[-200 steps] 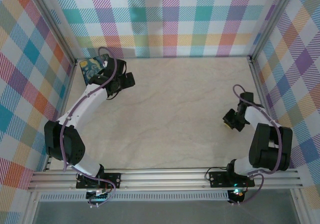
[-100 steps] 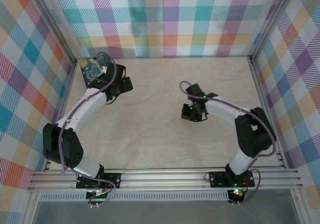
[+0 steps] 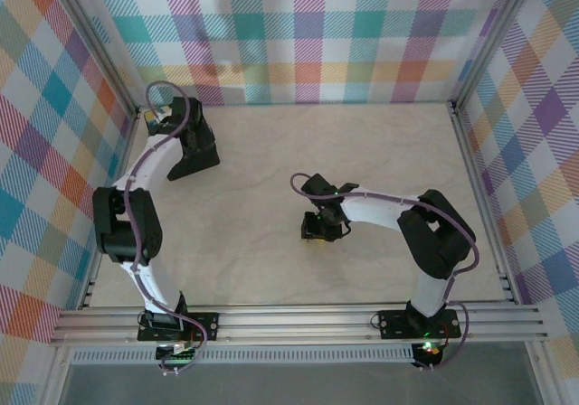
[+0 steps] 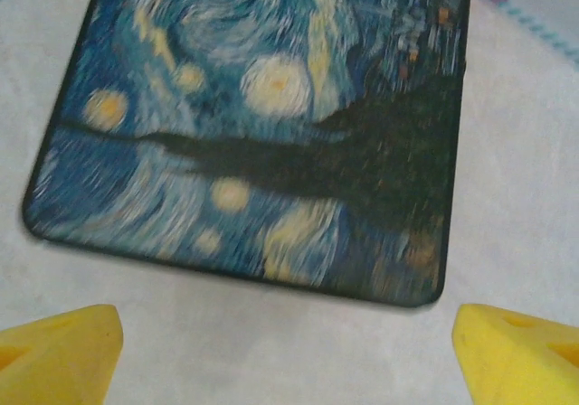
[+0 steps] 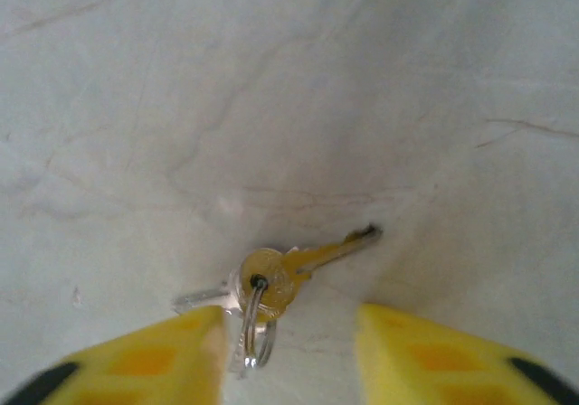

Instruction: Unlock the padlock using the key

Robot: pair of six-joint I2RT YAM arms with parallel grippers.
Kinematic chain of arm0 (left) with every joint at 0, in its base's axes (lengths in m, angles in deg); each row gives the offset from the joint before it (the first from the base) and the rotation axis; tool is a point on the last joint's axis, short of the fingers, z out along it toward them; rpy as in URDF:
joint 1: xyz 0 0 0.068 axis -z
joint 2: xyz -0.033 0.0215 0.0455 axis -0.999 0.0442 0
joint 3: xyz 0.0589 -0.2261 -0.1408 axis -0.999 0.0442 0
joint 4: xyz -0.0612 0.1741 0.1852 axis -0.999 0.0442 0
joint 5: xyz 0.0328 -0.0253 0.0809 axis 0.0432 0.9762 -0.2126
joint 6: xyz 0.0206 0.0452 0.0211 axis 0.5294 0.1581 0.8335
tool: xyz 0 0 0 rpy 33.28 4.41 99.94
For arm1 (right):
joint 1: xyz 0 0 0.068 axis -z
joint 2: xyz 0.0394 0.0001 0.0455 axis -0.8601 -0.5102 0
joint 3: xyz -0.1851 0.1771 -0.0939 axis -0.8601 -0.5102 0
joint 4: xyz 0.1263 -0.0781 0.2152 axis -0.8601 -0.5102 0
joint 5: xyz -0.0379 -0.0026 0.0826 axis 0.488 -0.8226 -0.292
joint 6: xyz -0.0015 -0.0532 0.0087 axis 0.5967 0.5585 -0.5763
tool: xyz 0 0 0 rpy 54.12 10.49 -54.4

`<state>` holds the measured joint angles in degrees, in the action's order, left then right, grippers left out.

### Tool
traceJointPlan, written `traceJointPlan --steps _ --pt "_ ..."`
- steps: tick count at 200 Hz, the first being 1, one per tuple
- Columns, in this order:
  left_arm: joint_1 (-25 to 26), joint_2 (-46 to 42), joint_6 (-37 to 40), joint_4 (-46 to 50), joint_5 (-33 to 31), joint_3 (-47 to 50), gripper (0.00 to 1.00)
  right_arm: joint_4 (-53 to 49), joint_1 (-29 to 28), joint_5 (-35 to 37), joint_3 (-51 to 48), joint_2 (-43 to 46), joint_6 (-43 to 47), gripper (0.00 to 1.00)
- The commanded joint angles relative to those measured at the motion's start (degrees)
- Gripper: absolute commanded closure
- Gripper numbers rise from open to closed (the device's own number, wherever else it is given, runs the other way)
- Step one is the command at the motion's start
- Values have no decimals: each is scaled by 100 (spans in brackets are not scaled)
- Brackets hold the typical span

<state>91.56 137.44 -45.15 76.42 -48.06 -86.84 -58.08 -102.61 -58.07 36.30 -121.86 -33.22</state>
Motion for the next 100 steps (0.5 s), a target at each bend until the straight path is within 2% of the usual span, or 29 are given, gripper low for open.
traceJointPlan --steps 1,29,51,65,100 --pt "-102 530 -138 -294 354 -621 7 -507 -39 -63 -132 307 23 48" --pt "-97 1317 -8 -176 518 -1509 8 -860 -37 27 27 785 157 36" --pt "-102 1813 153 100 418 -2097 8 -966 -31 7 174 1017 223 34" --pt "-89 2019 270 223 382 -2336 12 -971 -31 -21 251 1068 234 33" --pt "131 2509 993 806 -332 -3024 18 -931 -19 -32 349 1052 252 32"
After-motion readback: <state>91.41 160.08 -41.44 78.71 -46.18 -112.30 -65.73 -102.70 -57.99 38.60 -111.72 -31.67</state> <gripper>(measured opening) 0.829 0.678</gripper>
